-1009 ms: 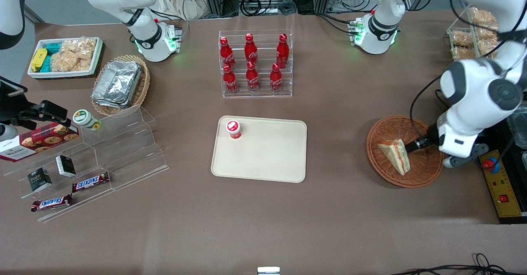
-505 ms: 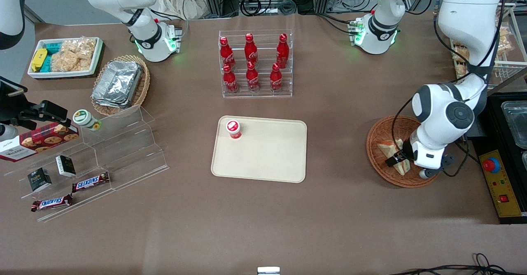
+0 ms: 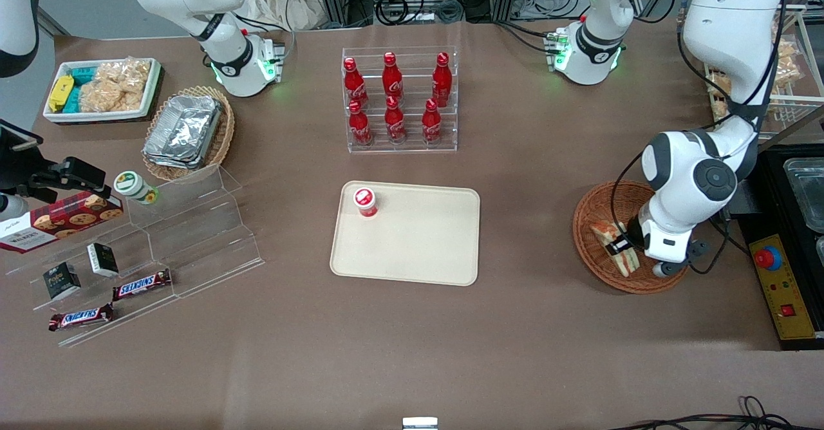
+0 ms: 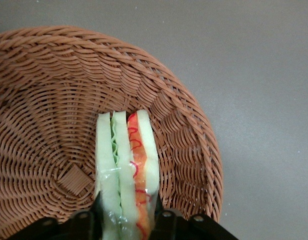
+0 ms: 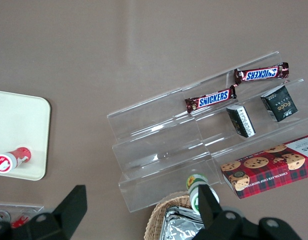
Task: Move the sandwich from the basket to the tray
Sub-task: 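Close the left gripper on the wrapped sandwich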
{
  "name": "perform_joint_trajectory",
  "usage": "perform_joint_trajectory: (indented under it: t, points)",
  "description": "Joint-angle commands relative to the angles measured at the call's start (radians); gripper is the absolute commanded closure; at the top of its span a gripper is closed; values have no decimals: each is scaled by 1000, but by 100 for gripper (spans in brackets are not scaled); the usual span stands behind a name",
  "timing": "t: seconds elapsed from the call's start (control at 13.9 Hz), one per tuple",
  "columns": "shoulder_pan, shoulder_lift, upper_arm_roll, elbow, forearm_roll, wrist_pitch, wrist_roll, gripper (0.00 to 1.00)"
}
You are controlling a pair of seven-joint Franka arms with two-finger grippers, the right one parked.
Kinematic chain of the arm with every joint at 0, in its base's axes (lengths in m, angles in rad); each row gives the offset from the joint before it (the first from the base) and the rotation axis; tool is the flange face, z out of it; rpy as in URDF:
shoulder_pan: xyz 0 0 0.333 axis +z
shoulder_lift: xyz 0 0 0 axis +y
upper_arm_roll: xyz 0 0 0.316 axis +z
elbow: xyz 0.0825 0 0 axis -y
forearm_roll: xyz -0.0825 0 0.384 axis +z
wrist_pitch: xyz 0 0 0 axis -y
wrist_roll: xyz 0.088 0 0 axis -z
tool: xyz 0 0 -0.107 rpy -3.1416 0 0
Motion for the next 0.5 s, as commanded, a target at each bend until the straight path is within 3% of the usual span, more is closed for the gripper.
perform_joint_trajectory:
  t: [0.0, 0.43]
  points:
    - [-9, -55, 6, -14, 7, -12, -3, 86]
    - [-9, -211, -22, 229, 13, -491, 53, 87]
